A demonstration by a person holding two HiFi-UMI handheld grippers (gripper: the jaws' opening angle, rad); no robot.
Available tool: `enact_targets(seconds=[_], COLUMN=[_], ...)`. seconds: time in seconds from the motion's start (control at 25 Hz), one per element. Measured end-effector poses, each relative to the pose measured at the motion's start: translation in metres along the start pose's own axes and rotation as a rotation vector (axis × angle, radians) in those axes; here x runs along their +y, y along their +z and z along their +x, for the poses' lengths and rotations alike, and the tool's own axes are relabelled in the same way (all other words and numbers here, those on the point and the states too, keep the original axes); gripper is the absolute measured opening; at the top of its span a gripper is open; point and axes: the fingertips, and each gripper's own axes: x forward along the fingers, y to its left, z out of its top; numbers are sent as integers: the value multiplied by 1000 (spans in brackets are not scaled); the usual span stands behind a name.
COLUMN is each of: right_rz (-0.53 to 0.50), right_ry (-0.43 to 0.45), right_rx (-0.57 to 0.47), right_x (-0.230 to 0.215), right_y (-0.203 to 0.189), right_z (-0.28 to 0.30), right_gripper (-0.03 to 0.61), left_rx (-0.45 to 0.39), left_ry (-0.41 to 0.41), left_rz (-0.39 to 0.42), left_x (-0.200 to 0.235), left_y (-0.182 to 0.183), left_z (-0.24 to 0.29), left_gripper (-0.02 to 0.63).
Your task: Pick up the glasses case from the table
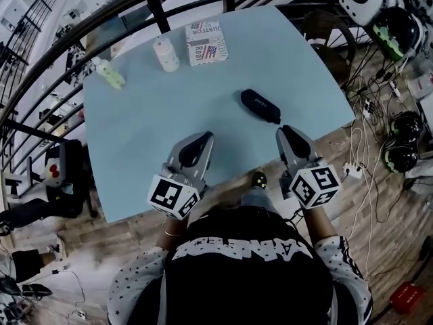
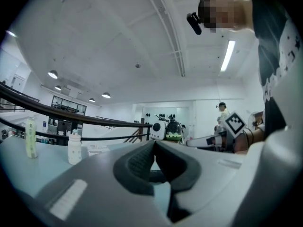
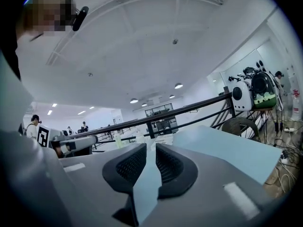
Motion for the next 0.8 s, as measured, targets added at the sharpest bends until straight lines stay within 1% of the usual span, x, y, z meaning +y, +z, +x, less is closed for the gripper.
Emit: enact_targets(seconds=[0.4,0.6,0.8], right_rz=[-61,-88,-117], right_ry=[141,195,259], right_rx=[81,125,187], right_x=[-39,-60,-75], right_y=[4,-1,-11], right_z=[37,51,63], right_gripper=[107,126,146], left_rx=[13,11,7], left_ry=[137,192,255], left_rz=[4,12,3], left_x=[1,-7,-12], left_y=[-4,-4,-9], left_z=[34,51,61], left_gripper=[0,0,0])
